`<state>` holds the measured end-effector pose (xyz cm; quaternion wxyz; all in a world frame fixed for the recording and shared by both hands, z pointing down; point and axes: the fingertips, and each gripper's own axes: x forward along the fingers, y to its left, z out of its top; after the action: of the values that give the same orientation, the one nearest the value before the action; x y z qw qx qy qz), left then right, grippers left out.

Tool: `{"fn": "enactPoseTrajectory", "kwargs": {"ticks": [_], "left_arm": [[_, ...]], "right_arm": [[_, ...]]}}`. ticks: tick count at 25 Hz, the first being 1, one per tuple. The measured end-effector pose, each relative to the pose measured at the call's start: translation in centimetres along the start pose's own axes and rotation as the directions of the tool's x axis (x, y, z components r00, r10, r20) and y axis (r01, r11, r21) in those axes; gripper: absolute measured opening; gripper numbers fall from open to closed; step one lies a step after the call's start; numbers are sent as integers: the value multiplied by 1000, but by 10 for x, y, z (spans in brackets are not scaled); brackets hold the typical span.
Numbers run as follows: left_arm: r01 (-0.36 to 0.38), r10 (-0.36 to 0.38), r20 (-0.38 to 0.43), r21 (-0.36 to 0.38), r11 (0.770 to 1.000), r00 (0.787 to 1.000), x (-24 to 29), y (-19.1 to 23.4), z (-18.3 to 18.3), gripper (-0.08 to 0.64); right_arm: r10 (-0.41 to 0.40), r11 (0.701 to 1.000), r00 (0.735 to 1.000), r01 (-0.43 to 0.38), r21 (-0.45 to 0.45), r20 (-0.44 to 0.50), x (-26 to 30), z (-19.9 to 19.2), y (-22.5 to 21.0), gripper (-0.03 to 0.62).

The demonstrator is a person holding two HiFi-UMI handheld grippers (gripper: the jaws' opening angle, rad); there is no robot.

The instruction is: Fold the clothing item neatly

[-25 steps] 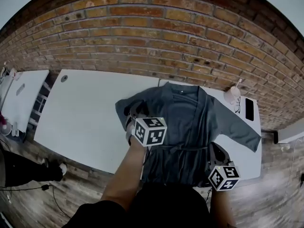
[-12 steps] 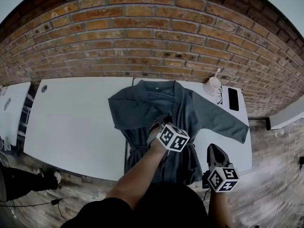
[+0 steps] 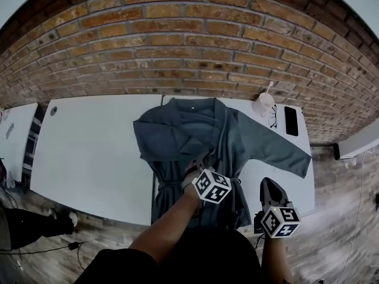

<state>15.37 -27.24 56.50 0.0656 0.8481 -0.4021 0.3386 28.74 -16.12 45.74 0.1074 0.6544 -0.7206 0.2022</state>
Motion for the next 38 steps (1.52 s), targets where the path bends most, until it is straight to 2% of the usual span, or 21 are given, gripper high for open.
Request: {"fn": "enactPoseTrajectory", "kwargs": {"ticks": [4, 7, 10, 13, 14, 15, 16, 19, 22, 24, 28, 29, 30, 31, 32, 35, 38], "left_arm": [[-114, 109, -77, -54, 992, 991, 2, 68, -26, 164], [-145, 126, -155, -117, 983, 980, 14, 109, -45, 170], [-106, 78, -209, -124, 987, 975, 31, 116, -50, 170], [-11, -9, -272, -73, 997, 962, 47, 100, -53, 167], [1, -15, -290, -46, 999, 957, 51, 97, -53, 139], [-9, 3, -297, -19, 1000, 955, 54, 97, -51, 55], [-33, 32, -291, 1, 999, 956, 56, 100, -47, 7], [-107, 110, -225, 23, 994, 968, 59, 111, -25, 6], [-191, 198, -119, 71, 979, 973, 66, 119, 9, 6], [-222, 228, -60, 91, 971, 972, 73, 120, 34, 6], [-262, 262, 7, 87, 961, 965, 93, 120, 72, 8], [-274, 273, 25, 88, 958, 962, 96, 121, 80, 27], [-284, 281, 48, 80, 955, 958, 96, 122, 87, 100], [-288, 284, 73, 59, 956, 956, 93, 122, 95, 190], [-284, 281, 92, 29, 958, 955, 88, 120, 101, 212], [-227, 236, 103, -90, 970, 966, 70, 101, 102, 227], [-108, 132, 92, -233, 966, 987, 51, 67, 87, 224]], "right_arm": [[22, 1000, 1000, -22, -4, -6, 6, 0, 5, -9], [34, 999, 999, -34, -9, -12, 9, -1, 5, -9], [28, 1000, 999, -28, -4, -18, 8, -4, -2, -9], [13, 1000, 1000, -13, 7, -23, 6, -7, -13, -9], [8, 1000, 1000, -8, 11, -24, 6, -7, -17, -9], [3, 1000, 1000, -3, 16, -25, 5, -7, -21, -9], [-2, 1000, 1000, 3, 21, -26, 4, -8, -26, -9], [-21, 999, 999, 22, 42, -31, 2, -13, -44, -9], [-33, 997, 999, 36, 69, -34, 1, -16, -61, -9], [-33, 996, 999, 36, 81, -35, 2, -16, -71, -9], [-26, 995, 999, 29, 93, -31, 3, -18, -88, -9], [-20, 994, 1000, 22, 104, -22, 4, -19, -92, -9], [-15, 993, 1000, 16, 119, -11, 5, -21, -96, -9], [-14, 991, 1000, 14, 135, -1, 7, -23, -102, -9], [-19, 988, 1000, 18, 152, 2, 9, -26, -109, -9], [-86, 978, 996, 88, 188, -17, 12, -38, -141, -9], [-223, 951, 974, 226, 211, -38, 11, -48, -188, 6]]}}
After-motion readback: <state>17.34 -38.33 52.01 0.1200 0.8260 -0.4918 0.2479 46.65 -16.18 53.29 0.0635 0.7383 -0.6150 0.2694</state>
